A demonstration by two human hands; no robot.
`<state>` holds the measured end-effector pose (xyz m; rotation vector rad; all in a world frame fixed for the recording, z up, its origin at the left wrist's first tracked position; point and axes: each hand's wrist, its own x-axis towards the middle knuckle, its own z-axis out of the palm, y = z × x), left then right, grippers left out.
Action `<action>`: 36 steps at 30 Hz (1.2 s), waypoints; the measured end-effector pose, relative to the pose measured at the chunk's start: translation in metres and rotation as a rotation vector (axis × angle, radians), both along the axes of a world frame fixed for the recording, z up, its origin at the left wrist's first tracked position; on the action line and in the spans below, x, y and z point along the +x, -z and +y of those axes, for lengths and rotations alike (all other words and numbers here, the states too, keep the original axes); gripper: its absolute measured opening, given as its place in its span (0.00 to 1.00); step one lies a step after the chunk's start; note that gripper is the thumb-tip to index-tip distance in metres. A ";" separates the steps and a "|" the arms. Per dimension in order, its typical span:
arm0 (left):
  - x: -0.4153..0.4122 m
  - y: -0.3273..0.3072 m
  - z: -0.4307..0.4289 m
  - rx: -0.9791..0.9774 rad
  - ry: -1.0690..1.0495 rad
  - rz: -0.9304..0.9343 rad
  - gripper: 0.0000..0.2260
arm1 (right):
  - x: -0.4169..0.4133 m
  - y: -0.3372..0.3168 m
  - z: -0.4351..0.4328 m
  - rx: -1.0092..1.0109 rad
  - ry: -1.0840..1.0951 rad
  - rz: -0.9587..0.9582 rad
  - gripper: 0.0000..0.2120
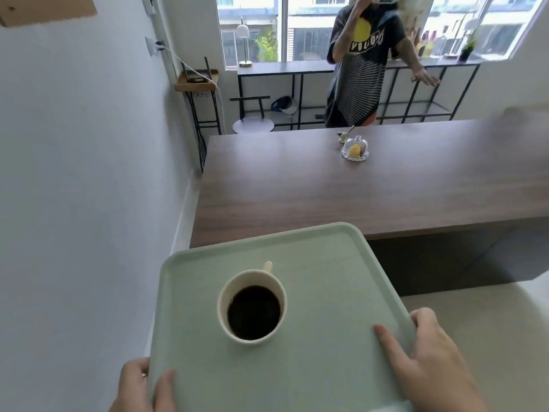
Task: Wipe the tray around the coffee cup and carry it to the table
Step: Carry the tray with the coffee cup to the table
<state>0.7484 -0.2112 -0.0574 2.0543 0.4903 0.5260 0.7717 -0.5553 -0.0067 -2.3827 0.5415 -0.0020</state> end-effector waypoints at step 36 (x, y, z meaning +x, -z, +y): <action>0.466 0.058 -0.043 0.382 0.125 0.418 0.06 | 0.457 0.109 -0.032 -0.243 0.025 -0.049 0.18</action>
